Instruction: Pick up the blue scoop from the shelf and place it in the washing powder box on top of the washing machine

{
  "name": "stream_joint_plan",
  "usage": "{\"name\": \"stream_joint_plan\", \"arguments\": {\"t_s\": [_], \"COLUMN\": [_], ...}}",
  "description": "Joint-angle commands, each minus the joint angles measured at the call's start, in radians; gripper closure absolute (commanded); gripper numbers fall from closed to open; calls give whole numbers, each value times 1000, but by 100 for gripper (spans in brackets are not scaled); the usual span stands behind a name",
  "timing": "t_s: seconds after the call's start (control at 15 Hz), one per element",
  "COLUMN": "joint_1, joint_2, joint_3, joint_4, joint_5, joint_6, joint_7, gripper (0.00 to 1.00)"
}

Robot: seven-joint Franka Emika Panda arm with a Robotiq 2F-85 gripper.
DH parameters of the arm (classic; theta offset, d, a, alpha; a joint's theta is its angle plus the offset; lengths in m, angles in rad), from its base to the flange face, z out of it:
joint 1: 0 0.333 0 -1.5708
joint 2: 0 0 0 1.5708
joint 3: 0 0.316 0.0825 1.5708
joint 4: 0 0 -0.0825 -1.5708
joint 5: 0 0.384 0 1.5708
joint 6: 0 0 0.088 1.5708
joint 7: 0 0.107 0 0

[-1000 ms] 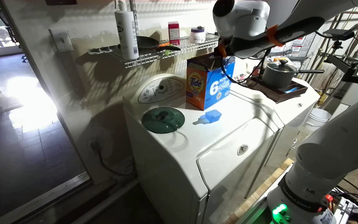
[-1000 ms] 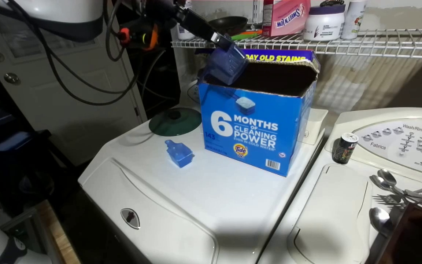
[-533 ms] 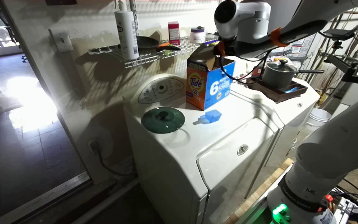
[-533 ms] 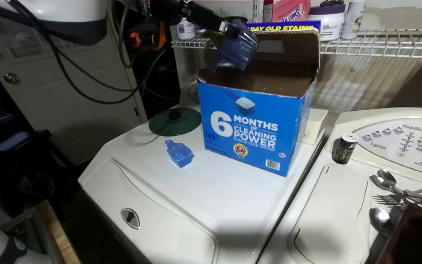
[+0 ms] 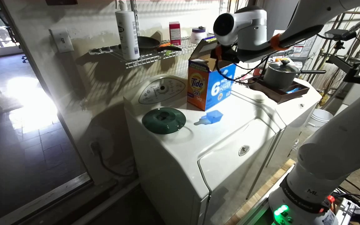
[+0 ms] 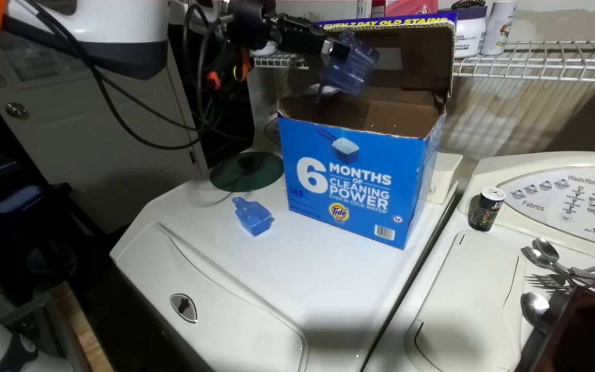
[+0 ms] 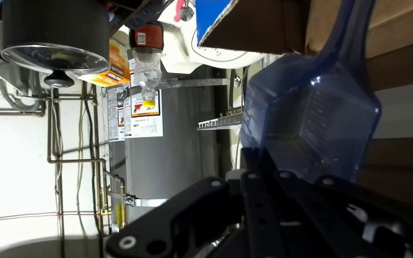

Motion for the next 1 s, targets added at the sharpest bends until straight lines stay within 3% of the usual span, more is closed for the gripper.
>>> {"name": "stream_joint_plan", "arguments": {"t_s": [0.0, 0.73, 0.8, 0.93], "joint_1": [8, 3, 3, 4], "joint_2": [40, 93, 95, 95], "joint_3": [-20, -47, -49, -49], "joint_4": [20, 35, 39, 41], "joint_5": [-45, -72, -69, -68], "joint_6": [20, 32, 45, 47], "joint_7": [96, 125, 122, 117], "gripper": [99, 99, 72, 65]}}
